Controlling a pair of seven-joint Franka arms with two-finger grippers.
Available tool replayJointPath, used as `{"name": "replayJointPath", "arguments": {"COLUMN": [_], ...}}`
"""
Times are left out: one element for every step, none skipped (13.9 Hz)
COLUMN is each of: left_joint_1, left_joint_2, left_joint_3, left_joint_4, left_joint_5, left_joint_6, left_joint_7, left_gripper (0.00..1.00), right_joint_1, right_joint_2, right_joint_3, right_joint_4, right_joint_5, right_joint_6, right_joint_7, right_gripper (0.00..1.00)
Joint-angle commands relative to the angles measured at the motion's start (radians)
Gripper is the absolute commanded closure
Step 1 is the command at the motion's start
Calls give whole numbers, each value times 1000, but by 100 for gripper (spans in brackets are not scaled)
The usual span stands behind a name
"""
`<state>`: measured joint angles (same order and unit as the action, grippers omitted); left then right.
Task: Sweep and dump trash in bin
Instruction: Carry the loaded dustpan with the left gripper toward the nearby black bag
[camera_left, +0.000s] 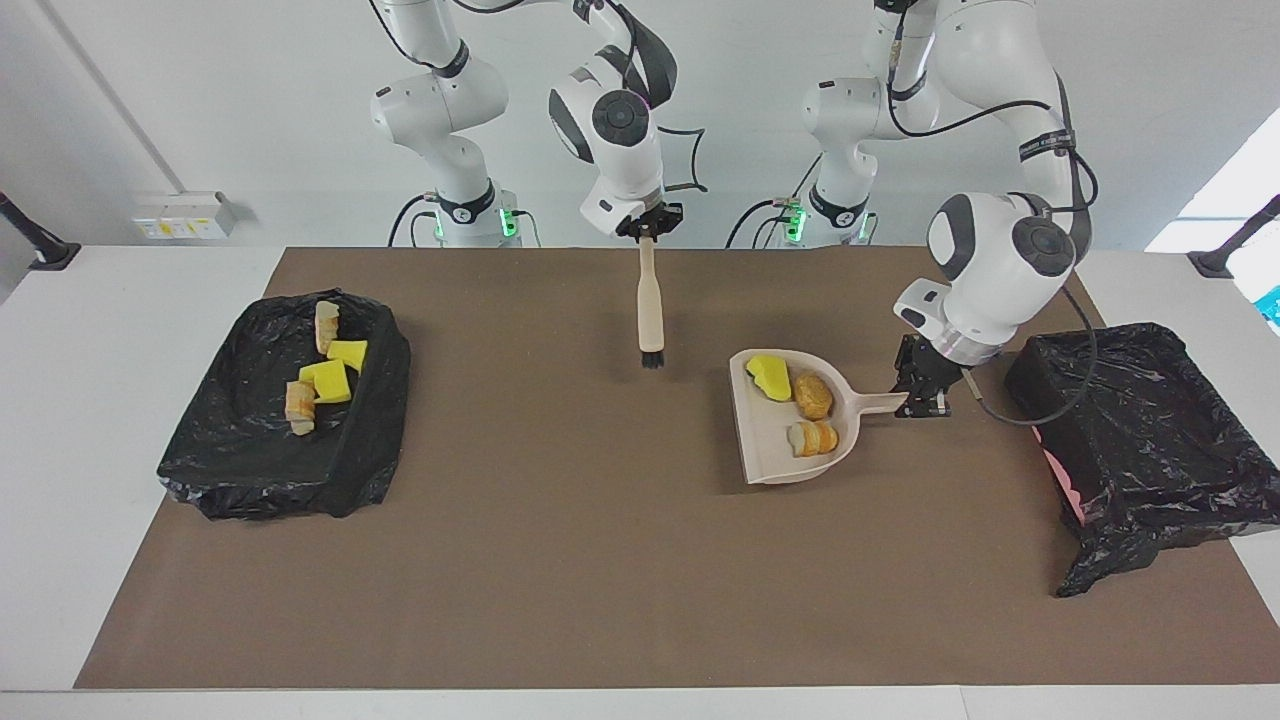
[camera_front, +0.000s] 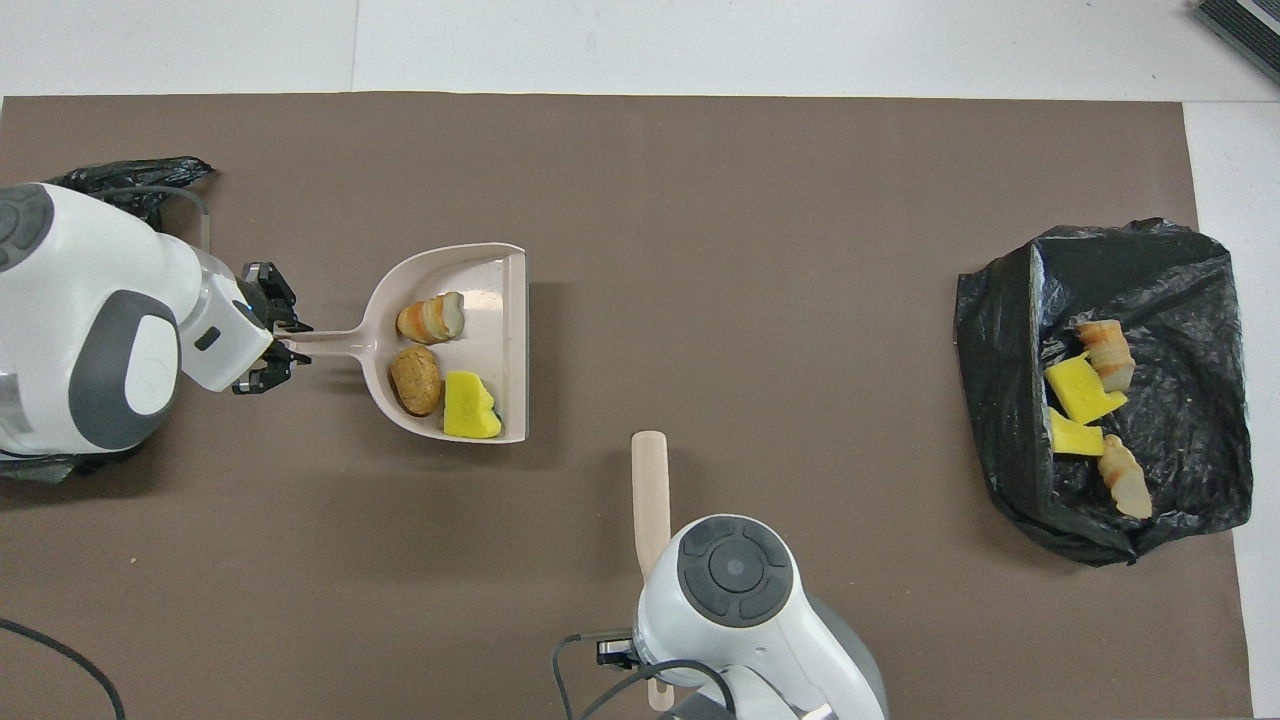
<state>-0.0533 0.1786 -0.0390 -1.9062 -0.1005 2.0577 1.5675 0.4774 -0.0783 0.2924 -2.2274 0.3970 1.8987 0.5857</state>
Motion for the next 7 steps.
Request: {"name": "replayJointPath", "arguments": {"left_joint_1": [65, 88, 111, 142, 165, 199, 237], "left_joint_2": [27, 27, 24, 24, 24, 24, 25], "left_joint_3": [-9, -7, -1, -1, -1, 1, 1], "left_joint_4": [146, 186, 231, 267, 291, 312, 331], "left_joint_5": [-12, -8, 8, 40, 66, 74, 74], "left_joint_6": [-140, -175, -226, -258, -266, -283, -304], "left_joint_7": [66, 95, 120, 159, 219, 255, 282], "left_gripper": [100, 100, 100, 100, 100, 100, 100], "right_joint_1": [30, 71, 98, 122, 144, 145, 145], "right_joint_2": [-14, -5, 23, 38, 43, 45, 37], "right_joint_3": [1, 1, 1, 1, 1, 1, 1], "right_joint_4": [-15, -20, -26, -35, -37, -43, -69], "right_joint_5": [25, 26, 26, 26, 26, 25, 25], "right_joint_6": [14, 29, 80, 104, 133, 150, 155], "right_joint_7": [55, 83, 112, 124, 125, 115, 105], "right_gripper": [100, 100, 100, 100, 100, 100, 100]}}
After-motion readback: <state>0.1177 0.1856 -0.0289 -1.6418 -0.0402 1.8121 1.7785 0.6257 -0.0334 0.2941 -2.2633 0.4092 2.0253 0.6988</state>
